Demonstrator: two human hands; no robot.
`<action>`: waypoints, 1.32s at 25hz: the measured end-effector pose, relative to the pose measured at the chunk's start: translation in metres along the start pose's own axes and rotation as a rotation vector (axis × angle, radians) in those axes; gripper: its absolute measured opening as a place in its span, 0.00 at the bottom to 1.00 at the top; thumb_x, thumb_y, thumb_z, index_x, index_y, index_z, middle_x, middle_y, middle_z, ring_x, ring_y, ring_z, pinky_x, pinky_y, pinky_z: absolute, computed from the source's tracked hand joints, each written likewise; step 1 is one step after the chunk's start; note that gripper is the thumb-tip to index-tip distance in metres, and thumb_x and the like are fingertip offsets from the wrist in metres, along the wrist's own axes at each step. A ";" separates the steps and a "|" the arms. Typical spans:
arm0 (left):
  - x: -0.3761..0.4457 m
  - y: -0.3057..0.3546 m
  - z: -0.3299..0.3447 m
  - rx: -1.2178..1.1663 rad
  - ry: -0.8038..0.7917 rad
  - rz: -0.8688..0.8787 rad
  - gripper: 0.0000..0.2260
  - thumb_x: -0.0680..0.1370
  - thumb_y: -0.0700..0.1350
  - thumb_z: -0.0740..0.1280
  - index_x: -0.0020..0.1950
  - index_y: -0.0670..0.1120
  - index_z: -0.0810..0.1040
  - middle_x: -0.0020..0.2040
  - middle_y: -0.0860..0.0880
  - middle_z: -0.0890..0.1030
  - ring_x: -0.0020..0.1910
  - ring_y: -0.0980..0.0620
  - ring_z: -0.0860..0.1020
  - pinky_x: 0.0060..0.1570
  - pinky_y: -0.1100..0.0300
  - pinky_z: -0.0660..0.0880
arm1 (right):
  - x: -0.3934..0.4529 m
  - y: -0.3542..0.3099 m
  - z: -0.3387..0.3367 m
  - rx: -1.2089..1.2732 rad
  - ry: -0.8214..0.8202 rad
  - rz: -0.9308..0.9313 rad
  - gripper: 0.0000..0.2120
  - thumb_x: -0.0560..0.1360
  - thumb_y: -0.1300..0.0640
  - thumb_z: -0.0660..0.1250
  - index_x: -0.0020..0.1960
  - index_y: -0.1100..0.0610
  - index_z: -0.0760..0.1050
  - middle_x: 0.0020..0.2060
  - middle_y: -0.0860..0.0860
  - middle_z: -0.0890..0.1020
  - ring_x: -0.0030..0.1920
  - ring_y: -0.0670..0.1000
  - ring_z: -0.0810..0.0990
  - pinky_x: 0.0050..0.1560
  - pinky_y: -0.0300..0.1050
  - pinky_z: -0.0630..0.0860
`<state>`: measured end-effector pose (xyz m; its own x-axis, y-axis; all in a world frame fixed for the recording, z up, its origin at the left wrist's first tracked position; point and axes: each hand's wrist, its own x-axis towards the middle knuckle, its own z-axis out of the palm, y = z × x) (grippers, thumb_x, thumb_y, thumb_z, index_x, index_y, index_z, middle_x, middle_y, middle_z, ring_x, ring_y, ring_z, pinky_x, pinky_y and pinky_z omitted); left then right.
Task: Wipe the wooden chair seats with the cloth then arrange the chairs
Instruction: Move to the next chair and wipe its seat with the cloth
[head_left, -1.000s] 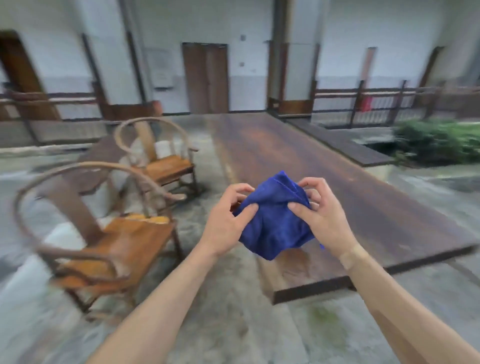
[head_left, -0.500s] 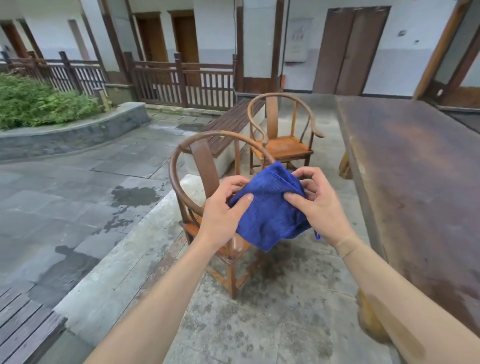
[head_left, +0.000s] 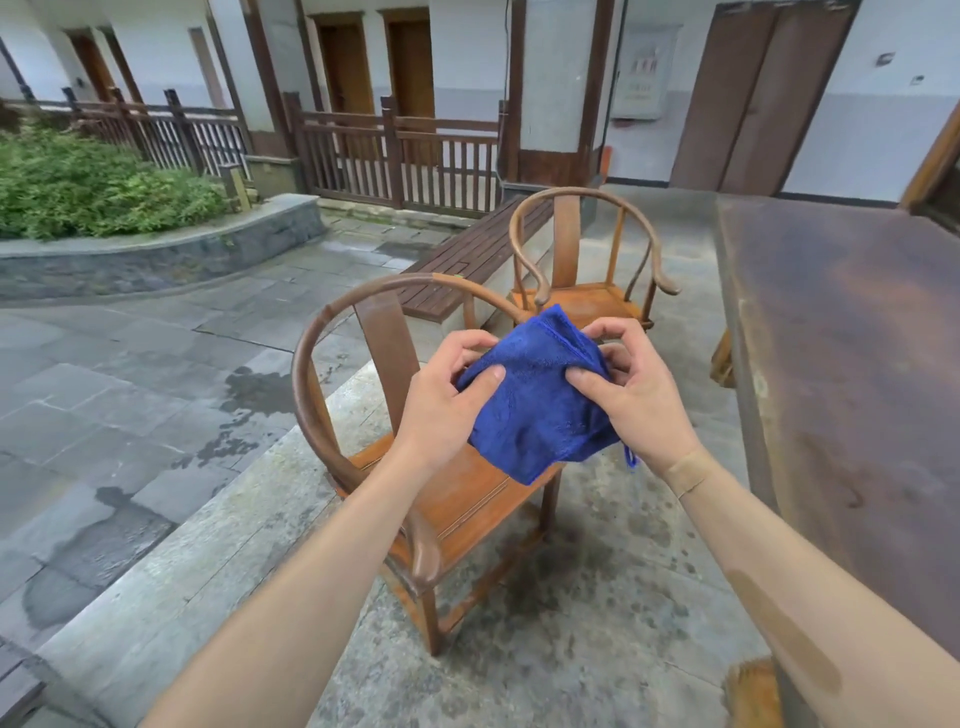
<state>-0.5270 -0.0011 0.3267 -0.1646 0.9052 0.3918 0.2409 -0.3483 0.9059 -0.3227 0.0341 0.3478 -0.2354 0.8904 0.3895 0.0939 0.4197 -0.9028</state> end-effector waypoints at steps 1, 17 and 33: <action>0.018 -0.006 0.009 0.000 0.014 -0.004 0.12 0.77 0.44 0.69 0.53 0.63 0.76 0.49 0.45 0.84 0.48 0.45 0.81 0.50 0.45 0.76 | 0.019 0.008 -0.007 0.002 -0.016 -0.005 0.19 0.72 0.62 0.72 0.51 0.39 0.74 0.46 0.42 0.82 0.48 0.47 0.80 0.52 0.46 0.79; 0.252 -0.205 -0.059 0.048 0.379 -0.226 0.09 0.80 0.38 0.68 0.57 0.47 0.80 0.47 0.50 0.84 0.46 0.56 0.80 0.45 0.66 0.74 | 0.322 0.197 0.132 0.039 -0.354 0.121 0.16 0.75 0.67 0.69 0.53 0.47 0.72 0.50 0.45 0.80 0.47 0.45 0.79 0.47 0.40 0.77; 0.095 -0.586 0.056 0.190 0.935 -1.078 0.10 0.78 0.40 0.67 0.55 0.53 0.82 0.48 0.60 0.83 0.51 0.59 0.81 0.55 0.63 0.75 | 0.219 0.617 0.248 -0.193 -0.913 0.630 0.21 0.73 0.68 0.69 0.50 0.42 0.72 0.42 0.44 0.83 0.44 0.47 0.81 0.50 0.44 0.77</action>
<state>-0.6303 0.3023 -0.1764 -0.8830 0.1874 -0.4304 -0.2936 0.4950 0.8178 -0.5561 0.4440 -0.1689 -0.7054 0.5239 -0.4774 0.5760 0.0313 -0.8169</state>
